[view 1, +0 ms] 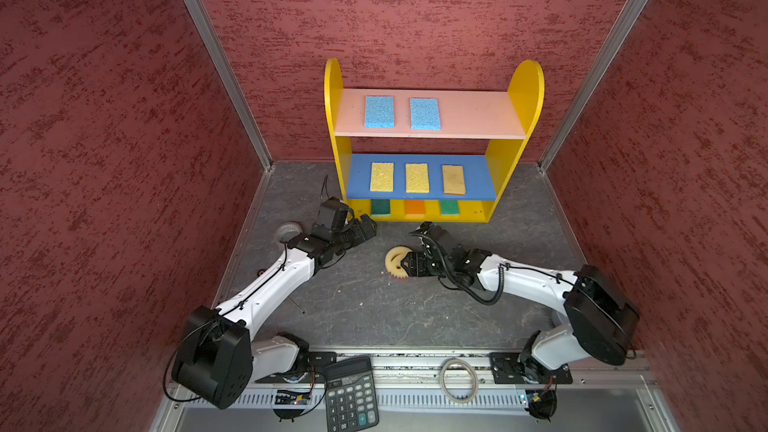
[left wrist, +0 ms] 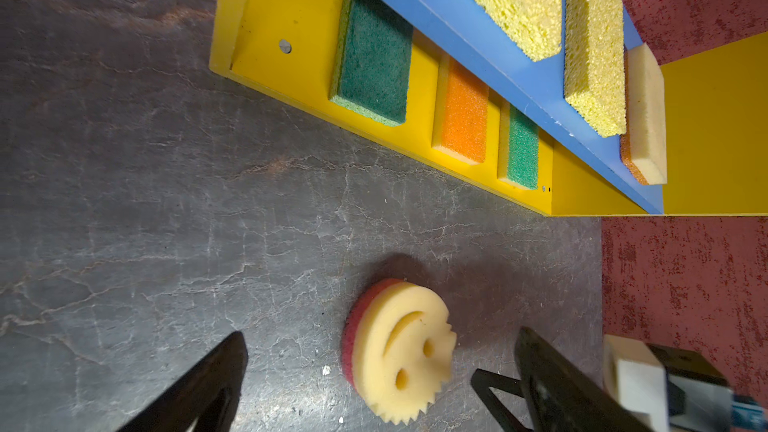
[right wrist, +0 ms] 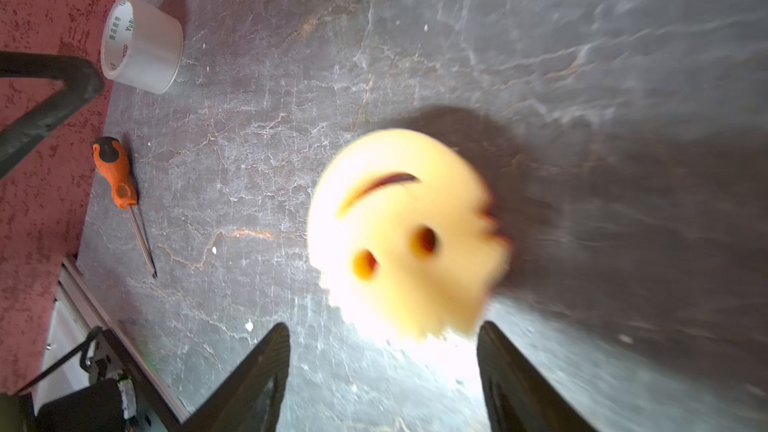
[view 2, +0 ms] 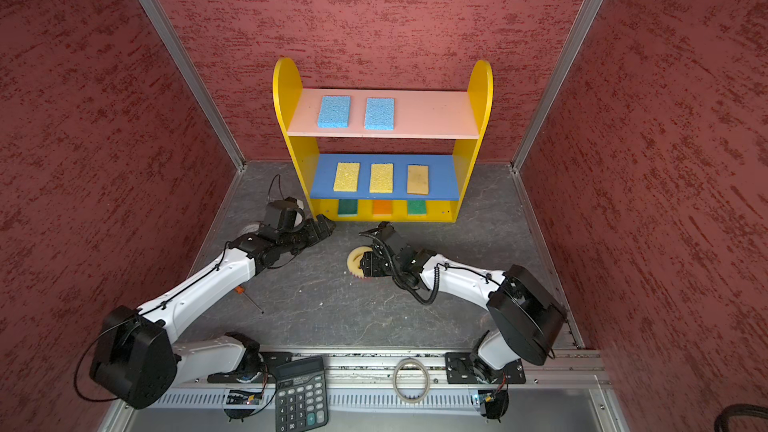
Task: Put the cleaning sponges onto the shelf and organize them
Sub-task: 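Move the right gripper down to the yellow smiley sponge on the table, then close the right gripper on the smiley sponge while the left gripper approaches, then lift the smiley sponge with the right gripper up to the pink board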
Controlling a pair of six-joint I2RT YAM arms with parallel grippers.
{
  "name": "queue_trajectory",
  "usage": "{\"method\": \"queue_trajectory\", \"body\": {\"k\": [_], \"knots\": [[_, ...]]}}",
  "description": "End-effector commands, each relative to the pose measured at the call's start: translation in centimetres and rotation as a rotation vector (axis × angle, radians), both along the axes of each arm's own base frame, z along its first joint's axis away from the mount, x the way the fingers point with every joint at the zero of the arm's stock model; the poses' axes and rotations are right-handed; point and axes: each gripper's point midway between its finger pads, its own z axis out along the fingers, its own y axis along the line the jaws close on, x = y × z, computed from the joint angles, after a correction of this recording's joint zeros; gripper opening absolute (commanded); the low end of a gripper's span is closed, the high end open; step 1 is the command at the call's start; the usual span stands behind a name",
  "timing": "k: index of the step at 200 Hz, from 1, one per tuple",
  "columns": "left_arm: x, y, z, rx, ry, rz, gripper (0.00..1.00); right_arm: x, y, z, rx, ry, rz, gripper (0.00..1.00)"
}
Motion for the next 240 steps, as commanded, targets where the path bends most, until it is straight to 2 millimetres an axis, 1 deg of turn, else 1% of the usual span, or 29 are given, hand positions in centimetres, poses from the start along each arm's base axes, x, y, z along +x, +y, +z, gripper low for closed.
{"method": "queue_trajectory", "body": {"k": [1,10,20,31,48,53,59,61,65,77,90,106,120,134,143,155,172,178,186,191,199,207,220,225,235,240], "knots": [[0.2,-0.1,-0.9,-0.006,0.028,0.01,1.0,1.4,-4.2,1.8,-0.1,-0.094,-0.08,0.73],[0.4,-0.4,-1.2,-0.017,0.037,0.008,0.98,1.5,-5.5,1.3,-0.122,-0.077,-0.103,0.72],[0.5,-0.8,-1.4,-0.032,0.046,0.002,0.94,1.5,-6.5,0.5,-0.153,-0.05,-0.126,0.71],[0.7,-1.2,-1.6,-0.043,0.053,-0.001,0.91,1.4,-6.5,-0.2,-0.164,-0.031,-0.119,0.71],[0.7,-1.6,-2.2,-0.05,0.061,-0.005,0.83,1.5,-4.8,-0.9,-0.121,-0.012,-0.066,0.67],[0.7,-1.7,-2.5,-0.053,0.072,-0.003,0.79,1.6,-4.3,-1.0,-0.106,-0.009,-0.055,0.66],[0.7,-1.9,-2.7,-0.061,0.082,-0.006,0.73,1.8,-3.7,-0.7,-0.078,-0.015,-0.042,0.64],[0.6,-2.0,-2.8,-0.063,0.085,-0.006,0.71,1.8,-3.5,-1.3,-0.083,0.0,-0.038,0.64],[0.6,-2.3,-3.0,-0.069,0.092,-0.013,0.68,2.0,-3.1,-1.5,-0.073,0.005,-0.03,0.63],[0.3,-3.0,-3.5,-0.076,0.111,-0.027,0.65,2.2,-1.5,-1.6,-0.021,0.016,0.007,0.61],[-0.2,-3.9,-4.4,-0.065,0.131,-0.04,0.65,2.2,0.2,-1.5,0.041,0.027,0.066,0.59],[-0.6,-4.7,-5.6,-0.061,0.16,-0.046,0.65,2.6,0.7,-2.2,0.039,0.034,0.072,0.58],[-0.8,-5.3,-6.6,-0.074,0.189,-0.049,0.61,3.0,1.0,-2.6,0.036,0.034,0.071,0.57],[-0.7,-5.6,-7.4,-0.074,0.208,-0.052,0.53,3.1,1.4,-3.0,0.048,0.033,0.077,0.56],[-0.7,-5.8,-8.0,-0.07,0.222,-0.054,0.51,3.3,1.5,-3.4,0.049,0.038,0.075,0.54],[-0.6,-6.4,-8.3,-0.069,0.238,-0.062,0.5,3.3,1.5,-4.1,0.043,0.053,0.064,0.47],[-0.8,-7.3,-8.9,-0.057,0.255,-0.075,0.46,3.8,0.9,-4.8,0.022,0.059,0.011,0.31],[-0.8,-7.6,-9.1,-0.053,0.258,-0.08,0.44,3.9,0.8,-5.0,0.019,0.054,0.001,0.24],[-0.9,-8.0,-9.3,-0.05,0.269,-0.084,0.4,4.0,0.7,-4.9,0.025,0.048,-0.009,0.19],[-0.9,-8.2,-9.4,-0.052,0.274,-0.085,0.39,4.1,0.7,-4.8,0.03,0.047,-0.013,0.16],[-0.9,-8.5,-9.4,-0.057,0.279,-0.089,0.33,4.2,0.7,-4.8,0.037,0.047,-0.017,0.12],[-0.9,-8.8,-9.4,-0.062,0.284,-0.097,0.29,4.3,0.7,-4.5,0.04,0.042,-0.02,0.08],[-0.8,-9.4,-9.2,-0.064,0.278,-0.108,0.23,4.6,0.2,-4.2,0.025,0.022,-0.033,0.02],[-0.8,-9.5,-9.2,-0.062,0.28,-0.109,0.22,4.7,-0.1,-4.0,0.016,0.012,-0.039,0.0],[-0.6,-9.8,-8.9,-0.07,0.281,-0.109,0.22,5.0,-0.8,-3.4,-0.002,-0.007,-0.057,0.0],[-0.6,-9.9,-8.7,-0.074,0.279,-0.11,0.27,5.2,-1.3,-3.1,-0.012,-0.015,-0.065,0.0]]}}
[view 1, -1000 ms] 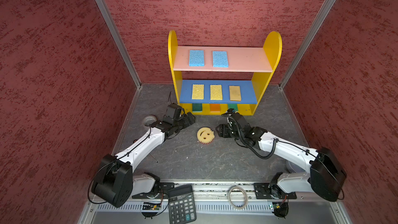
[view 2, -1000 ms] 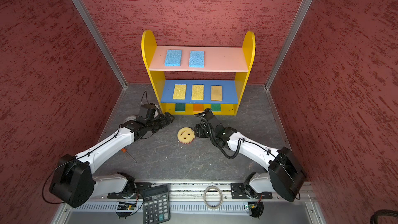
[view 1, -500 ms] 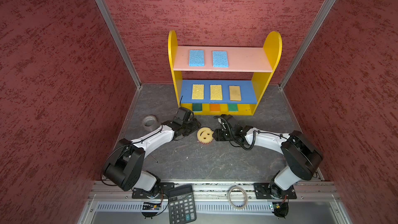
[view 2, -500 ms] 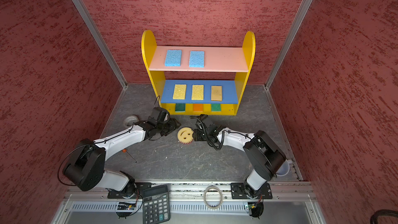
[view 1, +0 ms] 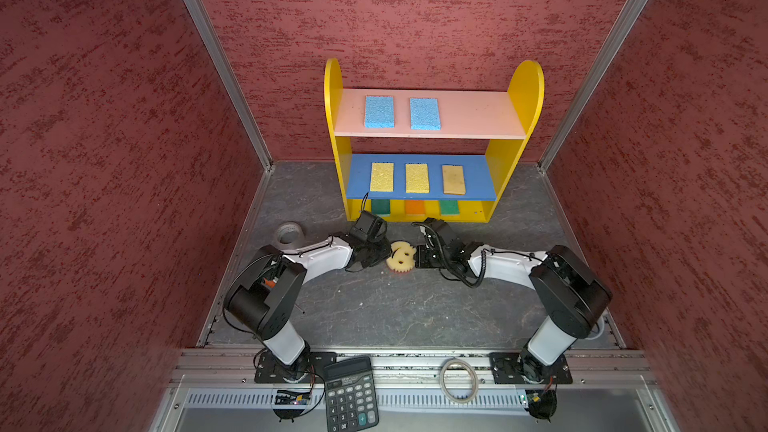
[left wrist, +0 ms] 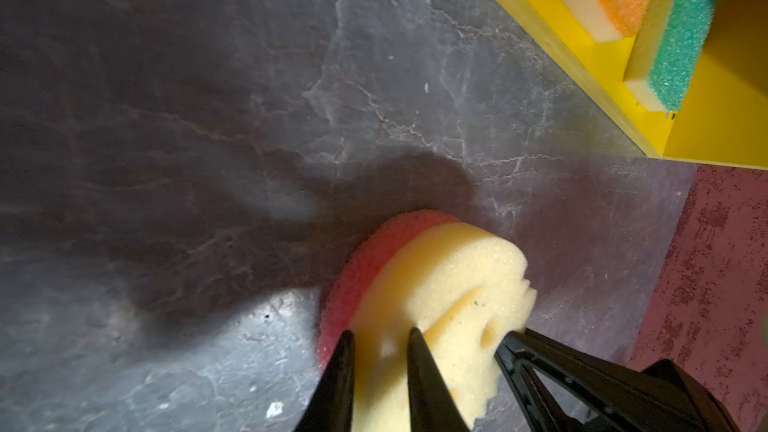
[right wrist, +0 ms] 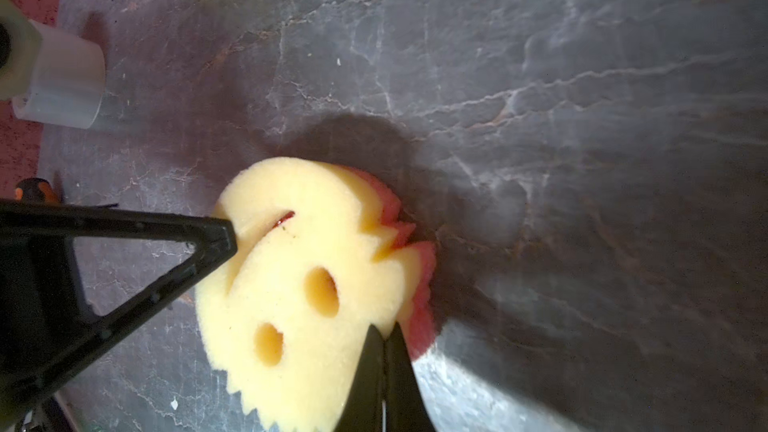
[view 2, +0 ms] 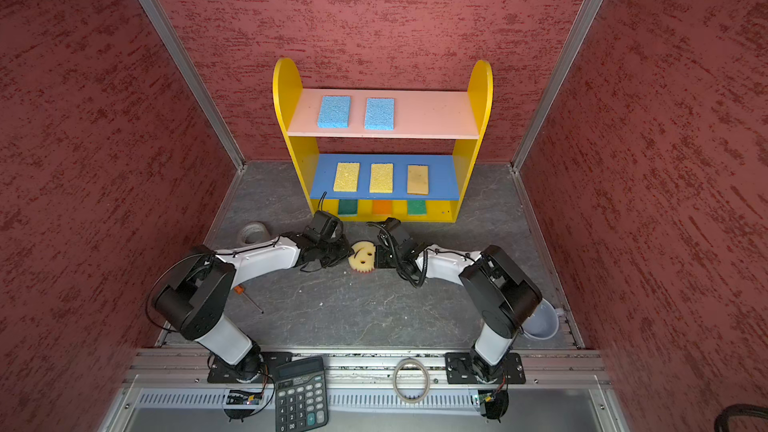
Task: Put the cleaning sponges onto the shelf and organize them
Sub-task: 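Lift the smiley sponge with the right gripper up to the pink board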
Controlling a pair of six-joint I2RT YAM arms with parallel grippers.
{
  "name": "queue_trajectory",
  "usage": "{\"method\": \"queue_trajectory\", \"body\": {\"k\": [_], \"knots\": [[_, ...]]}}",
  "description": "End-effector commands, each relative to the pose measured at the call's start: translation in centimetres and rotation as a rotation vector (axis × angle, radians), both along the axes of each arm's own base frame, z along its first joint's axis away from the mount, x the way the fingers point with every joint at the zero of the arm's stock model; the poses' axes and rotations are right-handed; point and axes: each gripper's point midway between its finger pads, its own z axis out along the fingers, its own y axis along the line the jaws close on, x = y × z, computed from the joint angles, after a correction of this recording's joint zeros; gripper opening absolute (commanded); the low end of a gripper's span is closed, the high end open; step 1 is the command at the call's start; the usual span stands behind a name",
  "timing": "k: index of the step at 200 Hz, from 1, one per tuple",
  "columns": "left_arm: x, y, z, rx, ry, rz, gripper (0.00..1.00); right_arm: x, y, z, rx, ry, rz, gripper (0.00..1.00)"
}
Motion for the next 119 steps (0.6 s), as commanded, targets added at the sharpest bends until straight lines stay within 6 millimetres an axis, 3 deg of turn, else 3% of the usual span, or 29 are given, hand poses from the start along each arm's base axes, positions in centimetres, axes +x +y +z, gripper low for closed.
{"method": "queue_trajectory", "body": {"k": [1,16,28,44,73,94,119], "knots": [[0.6,-1.8,1.4,-0.047,-0.02,-0.022,0.28,1.4,-0.9,2.6,-0.004,-0.085,-0.043,0.0],[1.1,-1.9,2.8,-0.055,-0.054,-0.02,0.57,1.7,-2.3,4.1,-0.024,-0.119,-0.062,0.0],[1.7,-1.4,4.2,-0.043,-0.094,-0.009,0.68,1.8,-3.6,5.4,-0.049,-0.155,-0.079,0.0],[2.6,-0.5,6.5,-0.033,-0.152,0.013,0.74,1.9,-5.4,6.7,-0.107,-0.188,-0.107,0.0],[3.6,2.1,11.1,0.013,-0.28,0.068,0.8,1.5,-8.3,12.1,-0.156,-0.313,-0.158,0.0],[3.4,5.1,13.0,0.072,-0.329,0.119,0.83,1.3,-10.7,17.1,-0.168,-0.428,-0.222,0.0],[2.6,8.7,14.5,0.115,-0.373,0.192,0.87,1.5,-14.0,24.6,-0.172,-0.571,-0.332,0.0]]}}
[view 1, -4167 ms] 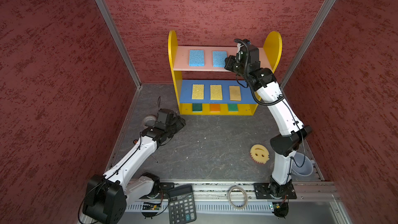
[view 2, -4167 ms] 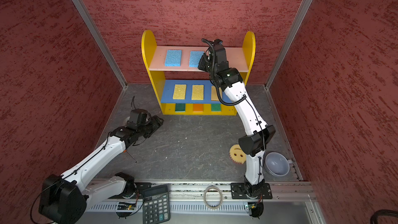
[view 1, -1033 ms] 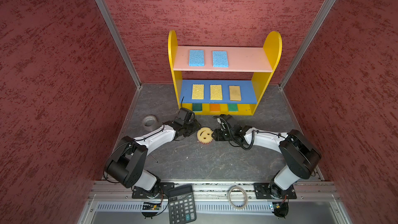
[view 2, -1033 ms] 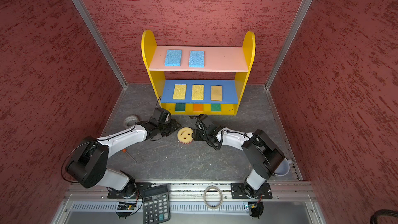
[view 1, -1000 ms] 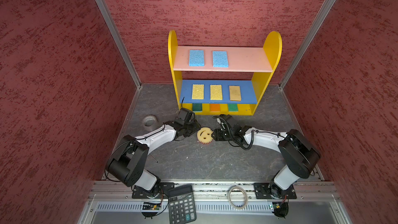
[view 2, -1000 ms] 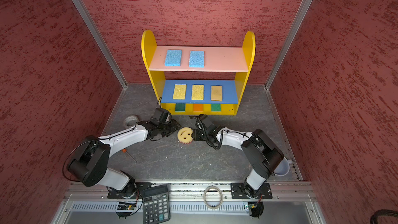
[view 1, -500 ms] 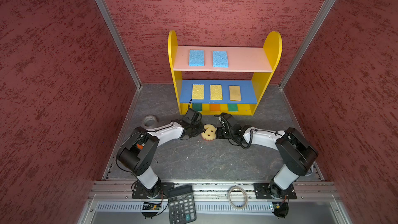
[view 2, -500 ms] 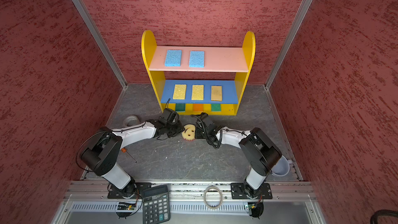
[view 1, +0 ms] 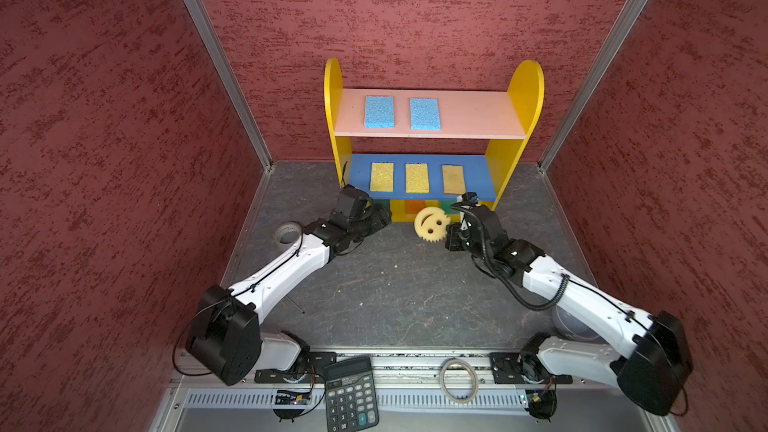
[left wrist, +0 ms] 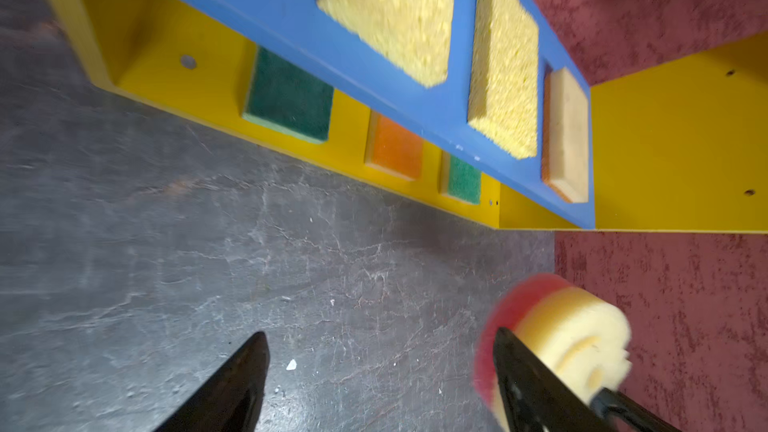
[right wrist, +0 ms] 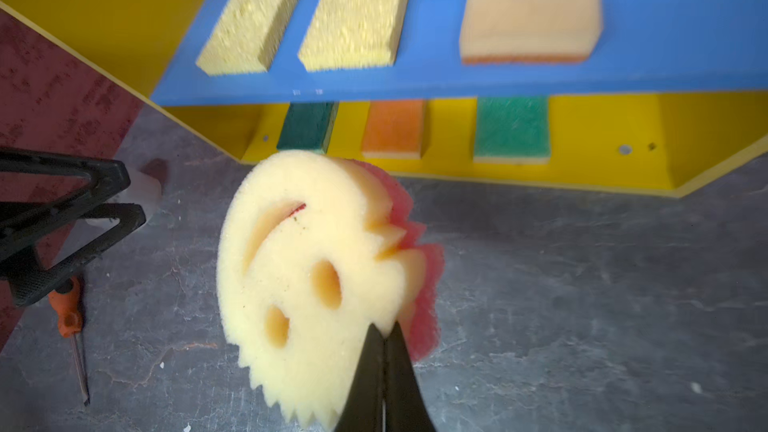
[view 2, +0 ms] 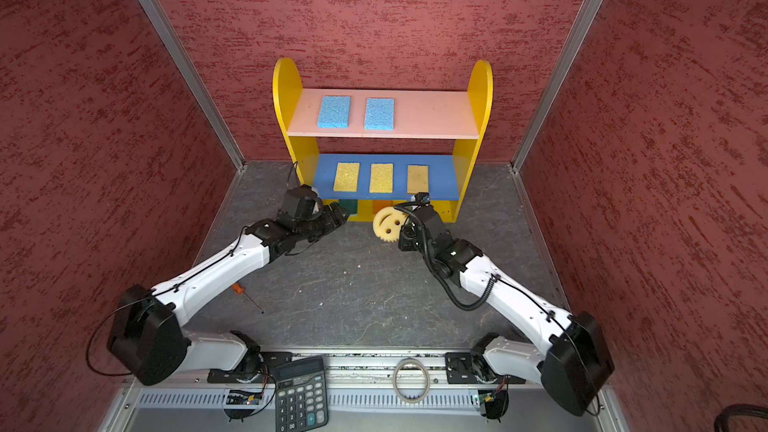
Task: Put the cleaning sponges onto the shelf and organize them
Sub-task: 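Lift the smiley sponge with the right gripper up to the pink board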
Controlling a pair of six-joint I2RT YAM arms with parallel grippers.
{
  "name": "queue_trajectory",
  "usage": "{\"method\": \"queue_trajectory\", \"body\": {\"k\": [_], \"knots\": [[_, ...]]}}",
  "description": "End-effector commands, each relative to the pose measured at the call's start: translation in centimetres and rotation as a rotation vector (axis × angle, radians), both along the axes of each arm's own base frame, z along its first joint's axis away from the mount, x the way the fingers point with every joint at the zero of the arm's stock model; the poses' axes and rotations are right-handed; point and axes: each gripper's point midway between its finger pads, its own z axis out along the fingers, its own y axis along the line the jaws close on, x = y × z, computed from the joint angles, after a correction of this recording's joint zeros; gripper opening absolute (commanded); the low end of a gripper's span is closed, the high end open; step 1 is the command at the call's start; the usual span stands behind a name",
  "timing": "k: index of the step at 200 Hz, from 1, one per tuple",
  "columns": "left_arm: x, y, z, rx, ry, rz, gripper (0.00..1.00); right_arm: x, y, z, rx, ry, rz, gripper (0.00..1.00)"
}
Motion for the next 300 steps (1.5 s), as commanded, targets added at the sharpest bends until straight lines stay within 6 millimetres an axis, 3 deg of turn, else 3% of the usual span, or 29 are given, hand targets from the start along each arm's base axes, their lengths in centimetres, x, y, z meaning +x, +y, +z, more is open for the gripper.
{"method": "queue_trajectory", "body": {"k": [1,31,56,75,103,128,133,171,209,246,300], "knots": [[-0.9,4.1,-0.2,0.107,-0.002,0.085,0.87,0.6,-4.3,6.8,-0.06,-0.147,-0.14,0.0],[-1.6,6.7,1.0,0.096,-0.047,0.152,0.9,1.8,-5.9,15.5,0.002,-0.297,-0.206,0.0],[-1.8,7.1,1.2,0.082,-0.044,0.157,0.9,3.2,-6.2,21.9,0.054,-0.415,-0.237,0.0],[-1.9,7.1,0.7,0.094,-0.02,0.15,0.9,4.3,-6.1,25.4,0.047,-0.457,-0.249,0.0],[-2.2,7.1,-0.3,0.093,0.006,0.146,0.91,6.5,-6.1,28.1,0.021,-0.48,-0.272,0.0],[-2.3,7.0,-1.3,0.081,0.036,0.149,0.91,8.0,-6.8,29.3,0.023,-0.501,-0.301,0.0],[-2.3,6.8,-1.4,0.075,0.04,0.144,0.91,9.2,-6.5,28.4,0.012,-0.488,-0.302,0.0],[-2.1,6.0,-1.8,0.054,0.061,0.121,0.91,12.7,-7.9,27.5,0.047,-0.448,-0.338,0.0],[-2.5,6.3,-2.6,0.073,0.083,0.124,0.93,15.0,-8.1,25.9,0.135,-0.351,-0.309,0.0],[-2.3,6.2,-2.7,0.073,0.089,0.119,0.93,15.8,-6.8,24.4,0.2,-0.289,-0.239,0.0],[-1.4,5.6,-2.0,0.057,0.094,0.099,0.94,15.5,-7.4,24.4,0.21,-0.28,-0.251,0.0]]}}
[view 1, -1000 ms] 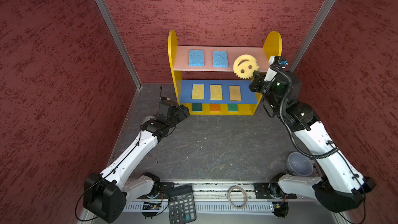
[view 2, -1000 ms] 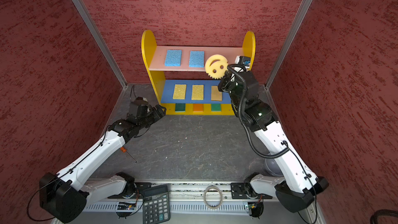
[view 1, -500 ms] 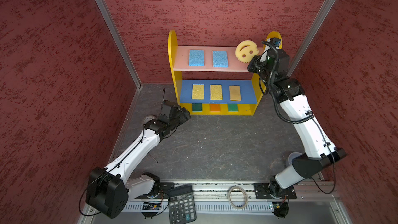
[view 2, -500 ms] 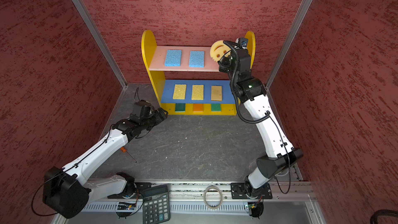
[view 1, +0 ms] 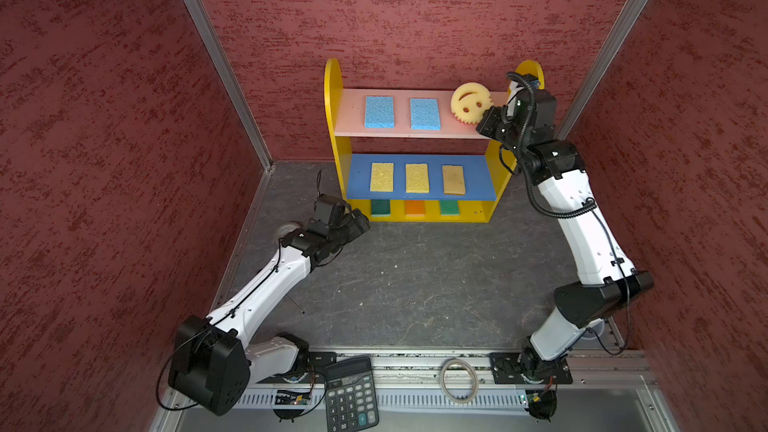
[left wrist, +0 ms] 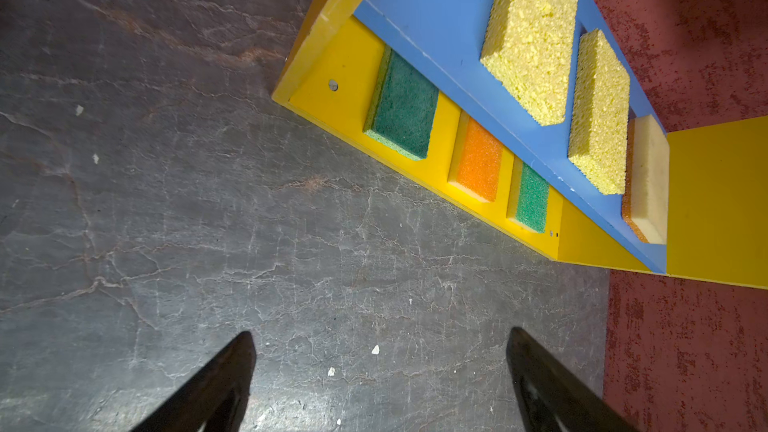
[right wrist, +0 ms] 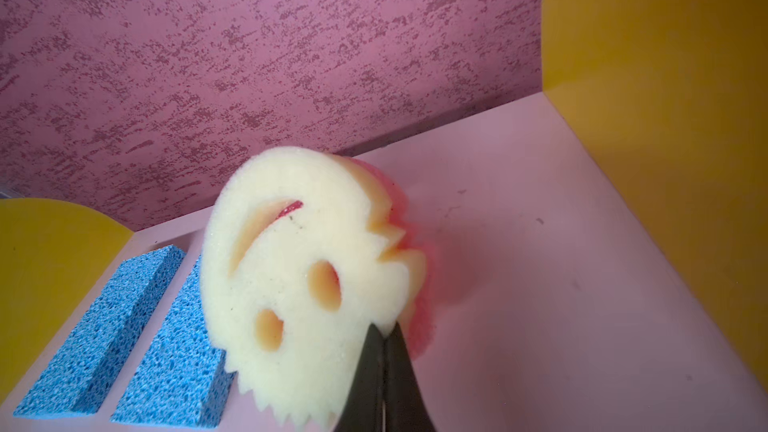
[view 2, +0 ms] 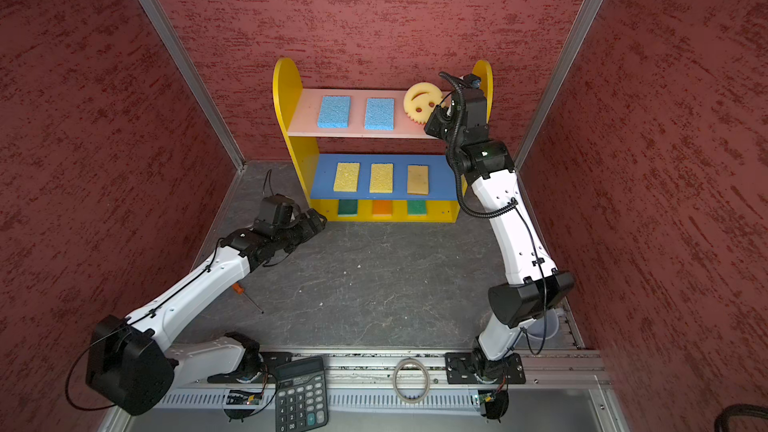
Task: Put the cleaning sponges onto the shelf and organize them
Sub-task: 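Lift the smiley sponge with the right gripper up to the pink board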
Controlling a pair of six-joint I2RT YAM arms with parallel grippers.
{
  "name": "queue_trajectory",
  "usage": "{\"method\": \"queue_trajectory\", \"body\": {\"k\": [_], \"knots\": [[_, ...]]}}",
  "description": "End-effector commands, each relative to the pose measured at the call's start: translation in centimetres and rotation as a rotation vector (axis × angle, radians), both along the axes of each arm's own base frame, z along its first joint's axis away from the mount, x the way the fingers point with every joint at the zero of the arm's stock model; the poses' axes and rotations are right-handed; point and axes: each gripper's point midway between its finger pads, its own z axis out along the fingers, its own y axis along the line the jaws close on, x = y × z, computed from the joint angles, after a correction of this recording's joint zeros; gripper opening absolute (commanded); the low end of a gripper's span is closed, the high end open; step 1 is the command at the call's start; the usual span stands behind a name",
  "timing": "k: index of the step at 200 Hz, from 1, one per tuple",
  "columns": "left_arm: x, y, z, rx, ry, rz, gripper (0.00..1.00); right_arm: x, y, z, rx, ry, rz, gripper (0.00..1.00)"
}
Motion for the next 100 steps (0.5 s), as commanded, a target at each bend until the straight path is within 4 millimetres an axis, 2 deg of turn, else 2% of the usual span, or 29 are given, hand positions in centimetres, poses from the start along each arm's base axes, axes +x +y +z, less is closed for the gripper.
{"method": "queue_trajectory", "body": {"k": [1,31,60,100], "knots": [[0.7,0.0,1.0,-0.007,-0.007,-0.003,0.94,-0.7,-0.3,0.7,0.031,0.002,0.012,0.0],[1.1,-0.3,1.9,-0.015,-0.025,-0.014,0.94,-0.9,-0.6,1.1,0.046,-0.003,0.012,0.0],[0.9,-0.6,1.9,-0.036,-0.018,-0.019,0.94,-1.6,-1.1,2.2,0.056,-0.028,0.008,0.0],[1.0,-0.6,1.9,-0.038,-0.011,-0.017,0.94,-2.1,-1.4,2.5,0.06,-0.029,0.009,0.0]]}}
